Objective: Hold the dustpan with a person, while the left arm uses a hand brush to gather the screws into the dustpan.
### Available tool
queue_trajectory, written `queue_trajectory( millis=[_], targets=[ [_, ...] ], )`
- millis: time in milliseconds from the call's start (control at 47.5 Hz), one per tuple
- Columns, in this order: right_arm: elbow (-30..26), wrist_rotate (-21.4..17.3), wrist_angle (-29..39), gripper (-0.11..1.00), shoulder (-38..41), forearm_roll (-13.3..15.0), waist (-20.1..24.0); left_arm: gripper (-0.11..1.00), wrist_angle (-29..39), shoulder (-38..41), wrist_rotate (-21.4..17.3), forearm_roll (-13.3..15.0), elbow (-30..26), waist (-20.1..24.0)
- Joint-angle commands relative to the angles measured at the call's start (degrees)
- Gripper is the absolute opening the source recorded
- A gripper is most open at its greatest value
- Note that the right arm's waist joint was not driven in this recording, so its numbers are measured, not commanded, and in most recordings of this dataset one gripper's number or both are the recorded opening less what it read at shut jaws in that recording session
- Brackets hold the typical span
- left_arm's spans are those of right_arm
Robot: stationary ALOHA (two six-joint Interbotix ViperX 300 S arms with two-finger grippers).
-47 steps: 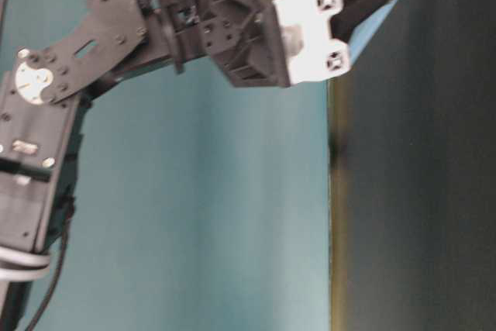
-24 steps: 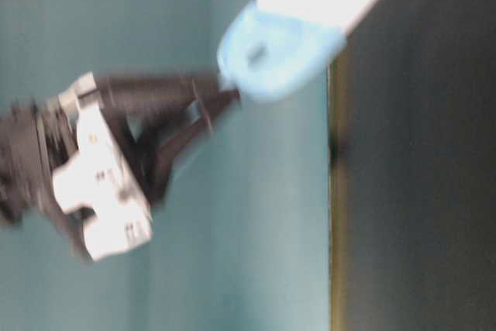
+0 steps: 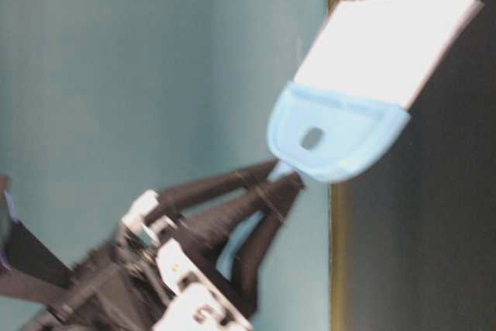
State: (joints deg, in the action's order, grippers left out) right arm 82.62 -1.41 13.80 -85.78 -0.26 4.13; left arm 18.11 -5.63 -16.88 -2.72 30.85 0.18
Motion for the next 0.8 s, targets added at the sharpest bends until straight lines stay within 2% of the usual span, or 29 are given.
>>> queue_trajectory(
  millis=[0, 400, 779],
  targets=[
    [-0.26, -0.35, -0.26, 0.00, 0.18, -0.09, 0.00, 0.31, -1.93, -1.05, 0.79, -0.09, 2.02, -0.09],
    [-0.26, -0.35, -0.26, 0.00, 0.18, -0.09, 0.00, 0.30, -11.16, -3.60, 1.05, -0.09, 10.02, 0.53],
    [-0.26, -0.35, -0.26, 0.00, 0.18, -0.09, 0.00, 0.30, -16.52, -3.52, 1.23, 0.00, 11.16, 0.62]
  ],
)
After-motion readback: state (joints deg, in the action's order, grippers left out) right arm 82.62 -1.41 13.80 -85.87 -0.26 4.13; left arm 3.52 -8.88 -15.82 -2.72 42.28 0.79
